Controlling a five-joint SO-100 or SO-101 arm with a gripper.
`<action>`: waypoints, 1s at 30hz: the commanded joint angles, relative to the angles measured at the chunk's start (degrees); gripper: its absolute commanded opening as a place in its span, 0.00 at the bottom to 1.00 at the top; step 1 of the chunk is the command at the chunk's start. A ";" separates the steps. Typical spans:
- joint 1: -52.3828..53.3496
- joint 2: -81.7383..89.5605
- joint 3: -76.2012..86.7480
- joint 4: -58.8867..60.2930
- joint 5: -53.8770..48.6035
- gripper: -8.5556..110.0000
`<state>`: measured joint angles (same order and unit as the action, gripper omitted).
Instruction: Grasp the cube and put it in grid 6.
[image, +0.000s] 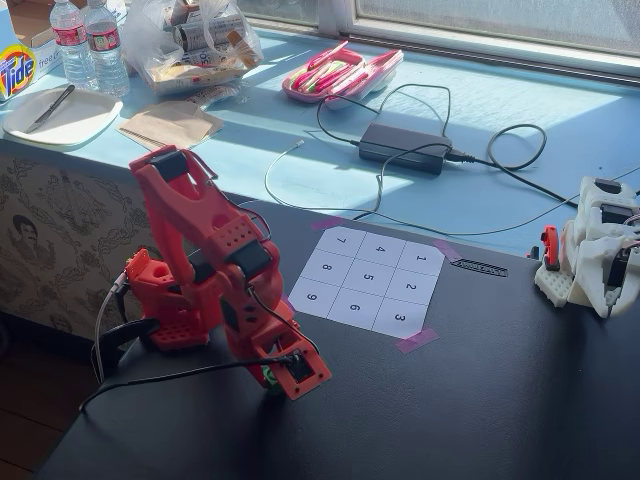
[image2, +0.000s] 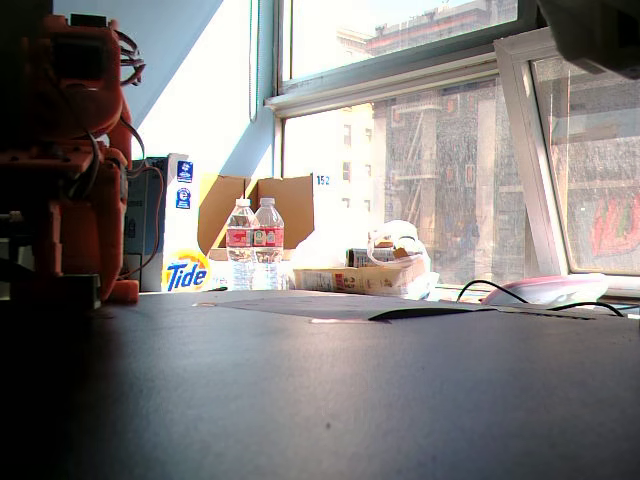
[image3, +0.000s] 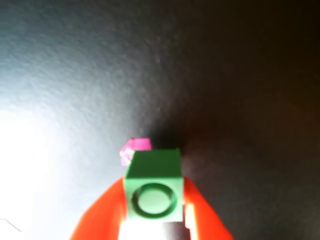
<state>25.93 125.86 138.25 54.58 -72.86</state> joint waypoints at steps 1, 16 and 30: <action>-3.60 3.25 -6.15 5.27 4.39 0.07; -22.50 -1.32 -16.00 8.53 39.37 0.07; -39.73 -16.61 -30.85 15.64 55.37 0.07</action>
<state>-10.46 111.62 113.03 69.26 -18.63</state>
